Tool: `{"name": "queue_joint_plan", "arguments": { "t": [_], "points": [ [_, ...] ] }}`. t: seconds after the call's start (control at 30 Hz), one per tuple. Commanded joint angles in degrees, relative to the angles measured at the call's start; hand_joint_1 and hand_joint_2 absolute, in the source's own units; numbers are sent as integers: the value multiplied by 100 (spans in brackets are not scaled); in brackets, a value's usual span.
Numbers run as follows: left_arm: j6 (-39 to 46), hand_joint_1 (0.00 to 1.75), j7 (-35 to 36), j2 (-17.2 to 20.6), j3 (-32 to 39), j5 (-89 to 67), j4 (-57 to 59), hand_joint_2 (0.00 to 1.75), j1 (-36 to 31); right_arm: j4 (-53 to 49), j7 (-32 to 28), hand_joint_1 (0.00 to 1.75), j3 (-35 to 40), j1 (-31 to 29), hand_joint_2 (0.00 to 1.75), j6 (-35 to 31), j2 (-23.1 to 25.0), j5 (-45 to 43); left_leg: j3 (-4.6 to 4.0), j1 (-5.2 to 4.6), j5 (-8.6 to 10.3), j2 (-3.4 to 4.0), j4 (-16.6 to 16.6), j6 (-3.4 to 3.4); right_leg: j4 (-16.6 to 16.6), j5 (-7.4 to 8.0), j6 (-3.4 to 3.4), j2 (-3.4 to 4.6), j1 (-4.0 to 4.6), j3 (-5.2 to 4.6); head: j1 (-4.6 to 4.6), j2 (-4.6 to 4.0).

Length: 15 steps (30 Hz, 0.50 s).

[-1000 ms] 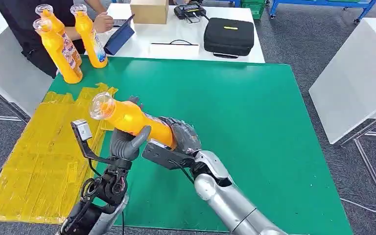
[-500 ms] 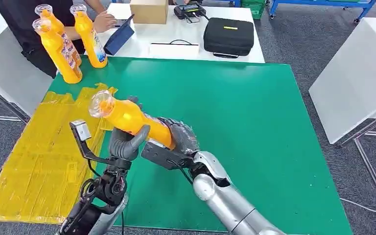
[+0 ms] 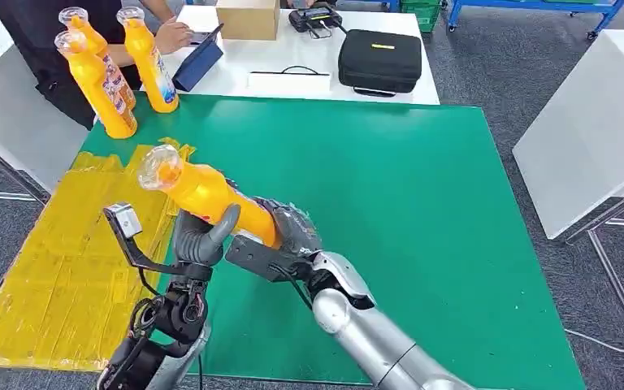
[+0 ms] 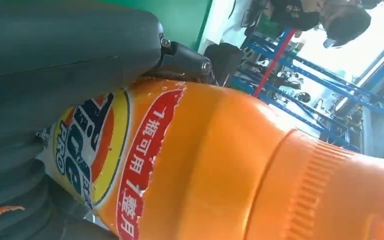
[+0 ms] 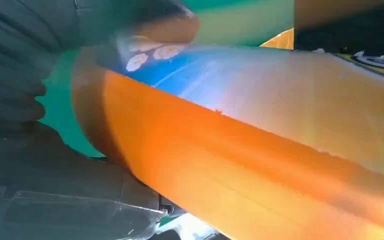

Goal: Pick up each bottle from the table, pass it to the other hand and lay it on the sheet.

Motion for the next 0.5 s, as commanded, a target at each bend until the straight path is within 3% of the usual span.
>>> {"name": "queue_joint_plan", "arguments": {
  "t": [0.03,0.07,0.1,0.17,0.23,0.33,0.37,0.43,0.5],
  "points": [
    [-72,175,80,-145,-324,-20,72,175,-346,391,-102,140,528,-87,175,286,177,-252,10,4,-6,-7,3,-11,3,-7,-11,-13,5,11,-2,0],
    [-80,175,48,-137,-294,-36,48,175,-339,451,-423,0,511,-14,175,273,121,-335,14,6,-9,-9,5,-13,5,-10,-14,-17,7,17,-2,0],
    [9,175,-124,-87,-205,-226,-44,175,-287,679,-481,0,278,79,0,278,93,-601,23,7,-13,-13,8,-16,7,-16,-18,-23,9,27,0,0],
    [344,175,-379,95,35,-783,-281,175,-136,958,-694,0,-78,131,0,-183,-56,-676,21,6,-6,-16,-1,-13,-2,-9,-13,-23,7,25,0,0],
    [660,175,-540,302,485,-1439,-505,175,116,1120,-724,0,-255,100,0,-1252,-389,148,45,10,-14,-16,-1,-21,-3,-17,-23,-27,12,47,-4,0],
    [444,175,-495,285,1148,-1961,-518,175,303,588,-854,0,-945,308,0,-832,-669,368,34,6,-7,-8,-7,-15,-9,-8,-16,-16,8,34,-4,0],
    [821,175,-539,334,1305,-2677,-455,175,335,234,-829,0,-1294,504,0,-951,-690,537,40,5,-9,-5,-8,-17,-8,-10,-18,-15,6,39,-2,0],
    [1024,175,-544,453,1663,-3358,-259,175,371,-799,-901,0,-1780,966,0,-677,-828,732,28,4,-5,-22,-5,-16,-3,-10,-17,-29,6,32,0,0],
    [703,175,-190,624,2136,-3107,143,175,394,-1848,-1021,0,-2210,1467,0,-228,-851,502,17,3,-7,-18,-1,-15,1,-9,-17,-21,5,18,-2,0]
  ]
}}
